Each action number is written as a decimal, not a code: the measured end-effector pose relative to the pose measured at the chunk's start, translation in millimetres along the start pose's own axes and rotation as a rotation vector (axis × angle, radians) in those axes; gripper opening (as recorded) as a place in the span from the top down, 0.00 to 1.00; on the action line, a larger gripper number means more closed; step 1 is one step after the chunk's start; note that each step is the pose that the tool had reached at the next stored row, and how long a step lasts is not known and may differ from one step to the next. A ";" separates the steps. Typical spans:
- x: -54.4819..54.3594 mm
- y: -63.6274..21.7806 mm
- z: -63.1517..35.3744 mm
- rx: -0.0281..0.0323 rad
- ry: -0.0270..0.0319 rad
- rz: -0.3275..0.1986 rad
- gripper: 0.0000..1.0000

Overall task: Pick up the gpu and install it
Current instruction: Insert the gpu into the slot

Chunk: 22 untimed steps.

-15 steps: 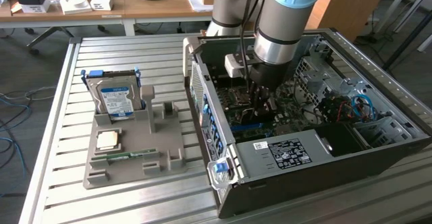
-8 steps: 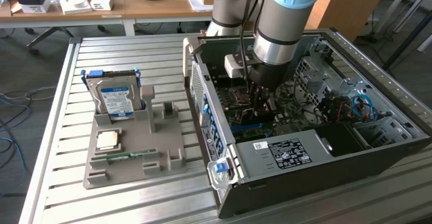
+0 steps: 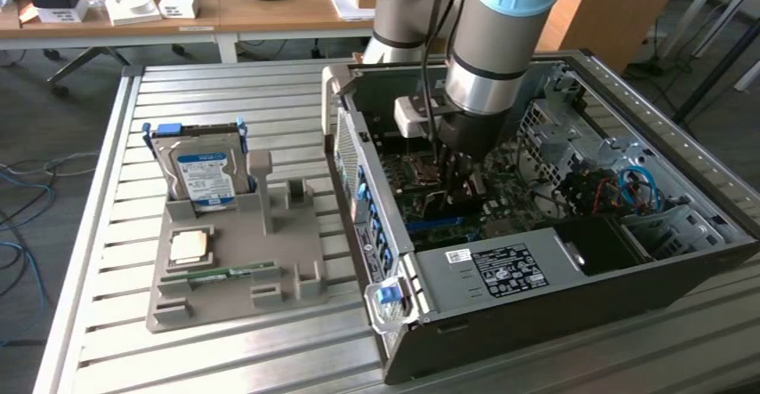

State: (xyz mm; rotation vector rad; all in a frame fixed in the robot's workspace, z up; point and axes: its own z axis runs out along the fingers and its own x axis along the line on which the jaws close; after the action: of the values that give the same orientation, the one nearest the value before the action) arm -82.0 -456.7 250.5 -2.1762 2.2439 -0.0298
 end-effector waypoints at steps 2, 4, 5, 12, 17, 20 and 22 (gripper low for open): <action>0.0 0.5 0.5 0.0005 -0.0001 0.000 0.74; -0.1 1.0 0.9 0.0007 0.0001 0.000 0.74; -0.2 1.2 1.1 0.0007 0.0000 0.000 0.74; -1.1 3.0 1.3 0.0010 0.0000 0.000 0.74; -1.2 5.1 1.9 0.0013 -0.0001 0.000 0.74; -1.2 5.9 2.3 0.0014 0.0001 0.000 0.74; -1.2 6.2 2.5 0.0015 0.0000 0.000 0.74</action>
State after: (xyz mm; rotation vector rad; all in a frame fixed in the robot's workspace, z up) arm -88.1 -455.3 247.8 -2.1754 2.2432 -0.0314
